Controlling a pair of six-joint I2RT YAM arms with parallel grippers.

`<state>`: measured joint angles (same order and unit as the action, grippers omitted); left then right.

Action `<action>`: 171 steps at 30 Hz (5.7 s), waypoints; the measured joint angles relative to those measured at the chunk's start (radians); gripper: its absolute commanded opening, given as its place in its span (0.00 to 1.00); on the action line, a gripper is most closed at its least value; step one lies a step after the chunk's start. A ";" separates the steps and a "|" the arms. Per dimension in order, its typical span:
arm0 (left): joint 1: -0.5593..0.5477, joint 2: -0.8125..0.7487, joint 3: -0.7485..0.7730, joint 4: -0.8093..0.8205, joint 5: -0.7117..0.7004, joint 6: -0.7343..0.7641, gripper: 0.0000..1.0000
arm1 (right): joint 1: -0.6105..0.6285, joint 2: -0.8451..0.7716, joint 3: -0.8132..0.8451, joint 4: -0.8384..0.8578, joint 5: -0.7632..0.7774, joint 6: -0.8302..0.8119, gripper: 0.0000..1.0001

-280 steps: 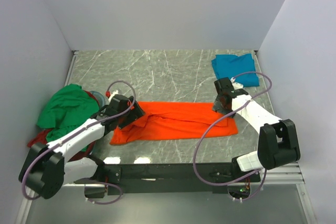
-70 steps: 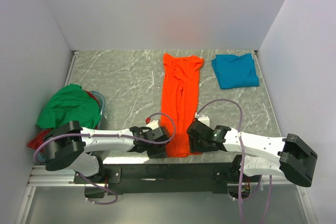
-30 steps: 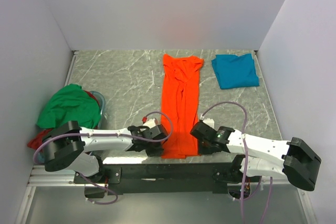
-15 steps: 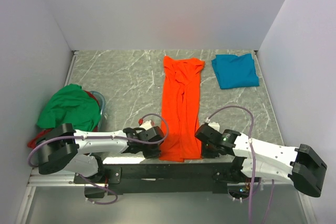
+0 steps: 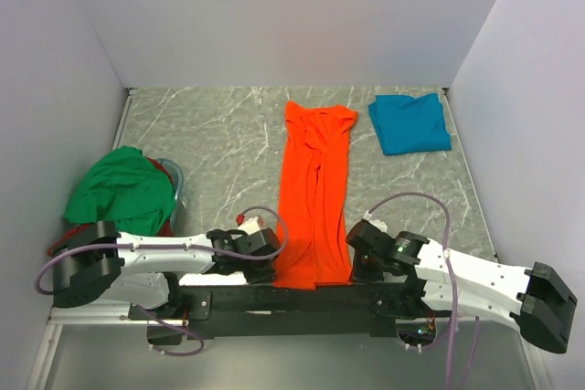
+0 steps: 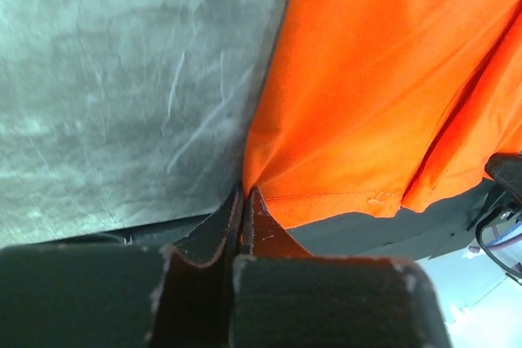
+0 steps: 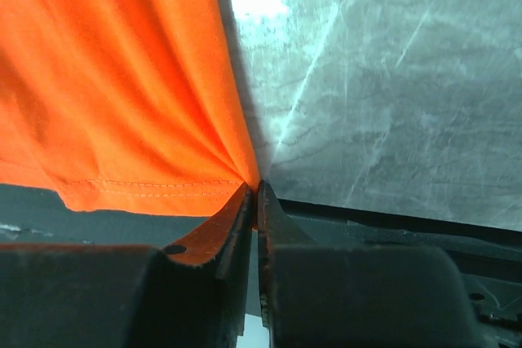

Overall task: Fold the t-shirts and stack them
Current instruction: Fold the tshirt

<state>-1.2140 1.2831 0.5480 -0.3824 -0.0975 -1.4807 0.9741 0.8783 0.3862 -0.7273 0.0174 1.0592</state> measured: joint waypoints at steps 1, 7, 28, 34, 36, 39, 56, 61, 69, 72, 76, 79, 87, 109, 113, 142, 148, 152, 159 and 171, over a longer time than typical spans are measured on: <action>-0.006 -0.002 -0.002 0.000 0.000 -0.006 0.01 | 0.000 -0.013 -0.007 0.000 -0.005 0.006 0.08; -0.044 -0.016 -0.006 -0.017 -0.003 -0.034 0.01 | 0.000 -0.047 -0.035 0.039 -0.069 -0.006 0.00; 0.251 -0.038 0.306 -0.069 -0.118 0.274 0.01 | -0.245 0.062 0.351 -0.067 0.089 -0.249 0.00; 0.389 0.130 0.459 0.013 -0.102 0.430 0.01 | -0.370 0.223 0.481 -0.017 0.129 -0.355 0.00; 0.423 0.186 0.502 0.025 -0.101 0.465 0.01 | -0.414 0.264 0.516 0.006 0.129 -0.390 0.00; 0.466 0.267 0.569 0.044 -0.087 0.514 0.01 | -0.463 0.323 0.565 0.035 0.127 -0.432 0.00; 0.586 0.528 0.779 0.064 -0.007 0.619 0.01 | -0.613 0.681 0.767 0.159 0.039 -0.575 0.00; 0.610 0.587 0.798 0.064 0.016 0.629 0.03 | -0.630 0.743 0.785 0.174 0.029 -0.582 0.00; 0.639 0.649 0.826 0.060 0.042 0.642 0.67 | -0.656 0.863 0.867 0.191 0.010 -0.593 0.55; 0.644 0.647 0.837 0.066 0.043 0.652 1.00 | -0.663 0.886 0.908 0.188 0.009 -0.606 0.63; 0.644 0.589 0.806 0.084 0.040 0.647 0.99 | -0.665 0.862 0.899 0.201 0.002 -0.608 0.79; 0.644 0.476 0.709 0.106 0.043 0.639 0.99 | -0.664 0.784 0.823 0.225 -0.027 -0.607 0.80; 0.634 0.129 0.337 0.151 0.064 0.554 0.99 | -0.572 0.657 0.672 0.278 -0.122 -0.637 0.80; 0.608 -0.287 0.061 0.014 0.001 0.462 1.00 | -0.425 1.065 1.006 0.357 -0.151 -0.645 0.80; 0.608 -0.288 0.061 0.006 -0.005 0.462 0.99 | -0.425 1.112 1.072 0.366 -0.110 -0.650 0.80; 0.591 0.146 0.103 0.291 0.156 0.483 0.76 | -0.508 0.439 0.474 0.356 0.015 -0.518 0.83; 0.565 0.257 0.154 0.367 0.193 0.490 0.52 | -0.509 0.346 0.293 0.335 -0.027 -0.497 0.83; 0.546 0.302 0.171 0.391 0.205 0.489 0.39 | -0.509 0.324 0.252 0.363 -0.066 -0.498 0.81; 0.543 0.328 0.181 0.401 0.197 0.486 0.20 | -0.509 0.370 0.226 0.418 -0.105 -0.500 0.70; 0.542 0.344 0.191 0.404 0.186 0.472 0.01 | -0.510 0.481 0.227 0.467 -0.128 -0.526 0.41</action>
<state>-0.6720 1.6276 0.7391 0.0219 0.0887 -1.0092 0.4644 1.3598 0.6136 -0.2607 -0.1108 0.5331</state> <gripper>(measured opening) 0.018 0.446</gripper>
